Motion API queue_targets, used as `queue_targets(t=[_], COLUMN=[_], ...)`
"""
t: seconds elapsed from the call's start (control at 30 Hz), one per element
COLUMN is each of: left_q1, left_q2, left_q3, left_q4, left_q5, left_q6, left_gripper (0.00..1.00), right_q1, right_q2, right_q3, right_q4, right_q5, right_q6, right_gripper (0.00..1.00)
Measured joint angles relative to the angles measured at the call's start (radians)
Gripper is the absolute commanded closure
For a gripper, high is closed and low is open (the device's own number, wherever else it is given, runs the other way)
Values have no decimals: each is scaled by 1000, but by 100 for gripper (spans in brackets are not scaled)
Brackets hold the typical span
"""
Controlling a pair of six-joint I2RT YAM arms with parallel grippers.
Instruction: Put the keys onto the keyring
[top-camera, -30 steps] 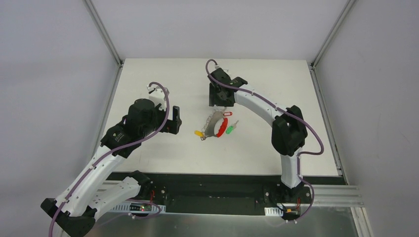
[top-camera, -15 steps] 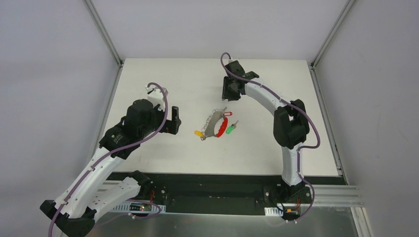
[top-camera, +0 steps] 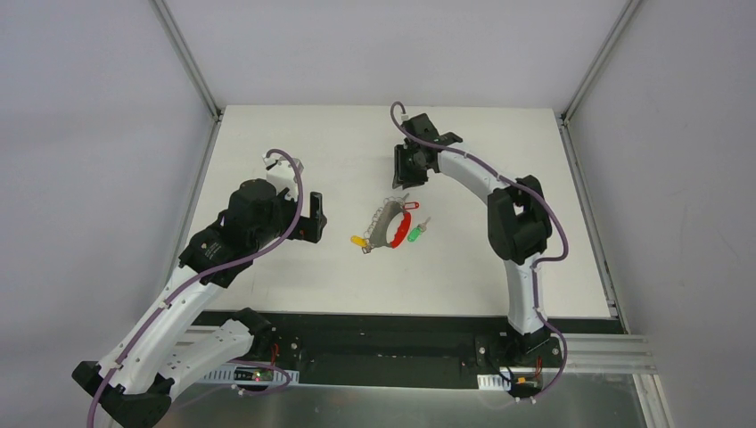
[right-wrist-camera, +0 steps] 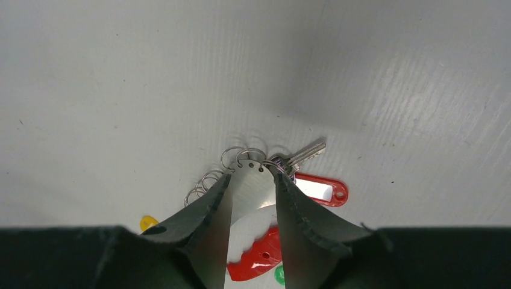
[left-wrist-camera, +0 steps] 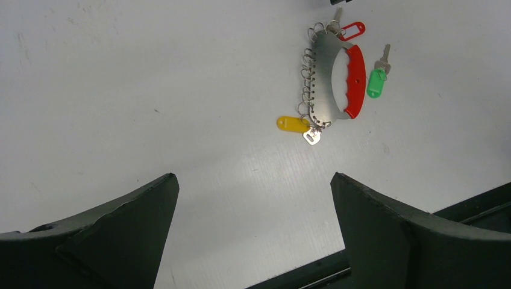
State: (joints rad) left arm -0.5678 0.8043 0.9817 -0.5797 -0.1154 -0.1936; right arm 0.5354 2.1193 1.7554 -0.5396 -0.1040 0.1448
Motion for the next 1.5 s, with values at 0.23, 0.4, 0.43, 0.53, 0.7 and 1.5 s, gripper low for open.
queue_targets(t=[0.23,0.4,0.43,0.53,0.7,1.5], left_q1=[0,0,0,0,0,0], left_q2=[0,0,0,0,0,0], left_q3=[-2,-3,-3,-4,-4,-5], left_q4=[0,0,0,0,0,0], left_q5=[0,0,0,0,0,1], left_q6=[0,0,1,1,2,3], left_gripper=[1,1,1,1,1,1], right_q1=[-43,-44,-42,-35,-23,-16], right_q2=[5,31,41,79,105,142], right_q3=[0,2,6,23,29,36], right_q4=[36,56,56,56,53,44], right_q5=[-48,-84,-90,-105,-106,-180], right_q6=[-14,-14,-12,-6,4,-14], right_gripper=[64,64,64,61,58,57])
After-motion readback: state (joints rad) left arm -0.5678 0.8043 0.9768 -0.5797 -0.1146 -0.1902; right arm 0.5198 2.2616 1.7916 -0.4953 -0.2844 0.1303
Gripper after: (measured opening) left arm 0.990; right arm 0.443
